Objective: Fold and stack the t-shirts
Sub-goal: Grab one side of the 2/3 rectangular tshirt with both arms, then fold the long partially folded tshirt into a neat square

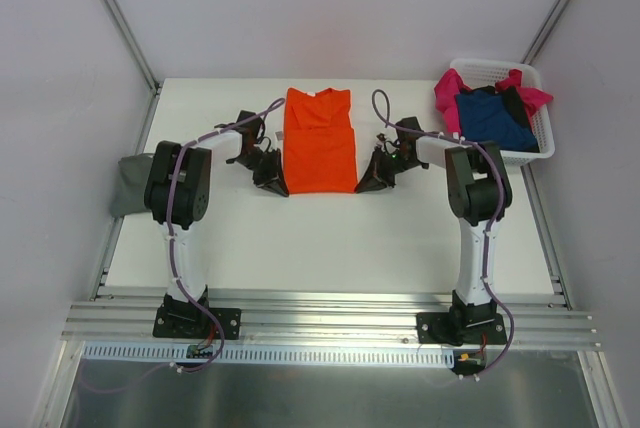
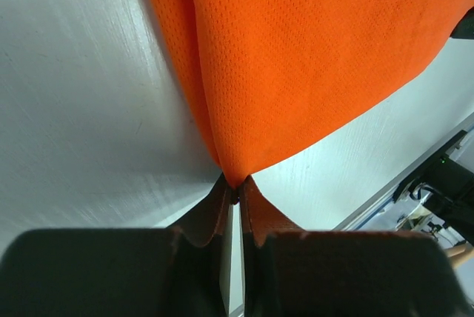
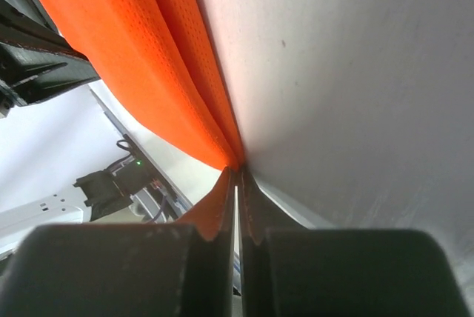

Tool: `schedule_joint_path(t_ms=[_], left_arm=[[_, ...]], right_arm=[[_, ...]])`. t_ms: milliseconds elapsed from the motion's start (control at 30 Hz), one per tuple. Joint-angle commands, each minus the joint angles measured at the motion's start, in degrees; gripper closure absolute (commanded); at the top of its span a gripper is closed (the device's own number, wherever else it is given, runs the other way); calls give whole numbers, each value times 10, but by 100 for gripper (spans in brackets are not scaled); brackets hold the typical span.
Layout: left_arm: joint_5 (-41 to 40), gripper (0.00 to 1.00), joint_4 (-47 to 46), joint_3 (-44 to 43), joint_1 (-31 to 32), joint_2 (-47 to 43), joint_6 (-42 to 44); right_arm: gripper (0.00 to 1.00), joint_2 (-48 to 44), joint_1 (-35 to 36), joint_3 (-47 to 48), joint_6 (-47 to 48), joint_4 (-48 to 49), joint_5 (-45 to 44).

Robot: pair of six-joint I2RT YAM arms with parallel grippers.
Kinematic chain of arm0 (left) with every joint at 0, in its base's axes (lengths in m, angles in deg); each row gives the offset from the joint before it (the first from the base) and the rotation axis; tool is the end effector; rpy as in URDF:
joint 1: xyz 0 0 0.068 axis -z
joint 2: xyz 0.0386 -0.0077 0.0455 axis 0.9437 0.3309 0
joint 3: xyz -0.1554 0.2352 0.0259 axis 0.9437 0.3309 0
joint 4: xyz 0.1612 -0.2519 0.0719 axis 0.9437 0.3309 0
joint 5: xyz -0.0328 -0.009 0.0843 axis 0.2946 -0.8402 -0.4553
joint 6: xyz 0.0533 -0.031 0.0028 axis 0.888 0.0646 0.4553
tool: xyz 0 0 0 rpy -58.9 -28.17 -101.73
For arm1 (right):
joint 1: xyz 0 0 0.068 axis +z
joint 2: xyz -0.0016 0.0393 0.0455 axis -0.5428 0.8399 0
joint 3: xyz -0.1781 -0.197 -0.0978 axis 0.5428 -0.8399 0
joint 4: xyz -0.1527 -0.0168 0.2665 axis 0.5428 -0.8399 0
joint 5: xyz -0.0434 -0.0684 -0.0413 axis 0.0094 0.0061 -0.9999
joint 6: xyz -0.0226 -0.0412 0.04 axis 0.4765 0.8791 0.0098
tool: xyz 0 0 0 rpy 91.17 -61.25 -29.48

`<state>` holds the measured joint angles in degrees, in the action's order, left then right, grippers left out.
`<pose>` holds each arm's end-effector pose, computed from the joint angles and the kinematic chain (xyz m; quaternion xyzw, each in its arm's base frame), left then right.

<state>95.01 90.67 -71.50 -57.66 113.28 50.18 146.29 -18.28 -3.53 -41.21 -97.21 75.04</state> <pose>0.4380 -0.1293 0.1093 0.0580 0.9363 -0.3322 0.0979 0.4505 0.1521 0.0786 -0.0997 0.8979 0.4184 0.0938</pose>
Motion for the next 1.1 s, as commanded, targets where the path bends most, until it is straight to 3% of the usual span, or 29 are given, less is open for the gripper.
schedule_joint_path(t_ms=[0, 267, 600, 867, 1067], left_arm=[[-9, 100, 4, 16, -3, -39, 10], [5, 100, 32, 28, -3, -134, 36], [11, 100, 57, 4, -3, -223, 51], [12, 100, 71, -29, -3, -232, 64], [11, 100, 79, -109, -3, -196, 65]], right_arm=[[99, -46, -4, -5, 38, -35, -33], [100, -164, -9, -16, 70, -99, -4], [100, -236, -13, 12, 88, -123, 3], [99, -243, -26, 45, 72, -116, 4], [100, -219, -28, 112, 63, -103, 5]])
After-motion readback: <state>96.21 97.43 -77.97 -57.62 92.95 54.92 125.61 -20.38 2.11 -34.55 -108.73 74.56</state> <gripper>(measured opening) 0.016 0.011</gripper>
